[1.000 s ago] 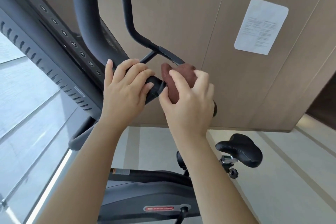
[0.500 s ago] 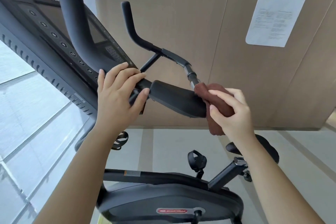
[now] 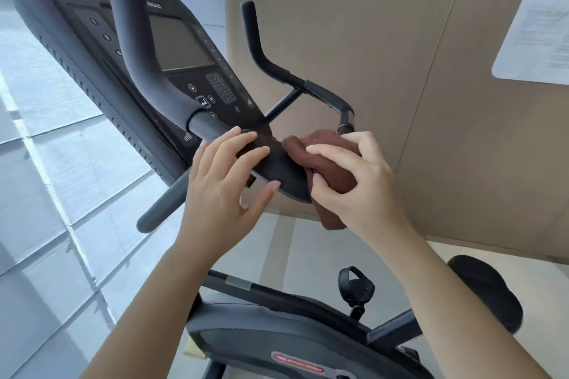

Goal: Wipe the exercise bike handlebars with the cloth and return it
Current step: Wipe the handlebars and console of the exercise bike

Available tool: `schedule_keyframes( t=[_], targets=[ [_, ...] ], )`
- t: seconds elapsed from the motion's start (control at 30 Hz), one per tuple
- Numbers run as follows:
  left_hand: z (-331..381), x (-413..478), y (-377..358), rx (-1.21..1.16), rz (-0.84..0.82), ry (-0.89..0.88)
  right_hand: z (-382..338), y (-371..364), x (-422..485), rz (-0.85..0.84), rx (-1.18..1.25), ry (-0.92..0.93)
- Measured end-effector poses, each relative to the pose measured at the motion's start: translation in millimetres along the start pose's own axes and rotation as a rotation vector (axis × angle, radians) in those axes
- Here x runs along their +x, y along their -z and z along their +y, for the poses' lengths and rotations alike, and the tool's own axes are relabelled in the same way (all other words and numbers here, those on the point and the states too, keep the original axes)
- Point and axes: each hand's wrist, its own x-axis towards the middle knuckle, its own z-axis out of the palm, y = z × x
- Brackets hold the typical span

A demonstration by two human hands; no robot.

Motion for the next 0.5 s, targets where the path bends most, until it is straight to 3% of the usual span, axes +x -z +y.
schedule_keyframes(
  t=[0.27,0.37,0.5],
  targets=[
    [38.8,0.8,-16.7,0.135,0.012,0.028,89.0,7.8,-4.6,-0.015,0.271,0.006],
    [57.8,-3.7,-27.5,0.186,0.003,0.059,116.4,12.1,1.9,-0.068,0.223,-0.035],
    [75.1,-7.8,-37.0,0.239,0.003,0.13,123.1,23.0,6.4,-0.017,0.289,-0.085]
  ],
)
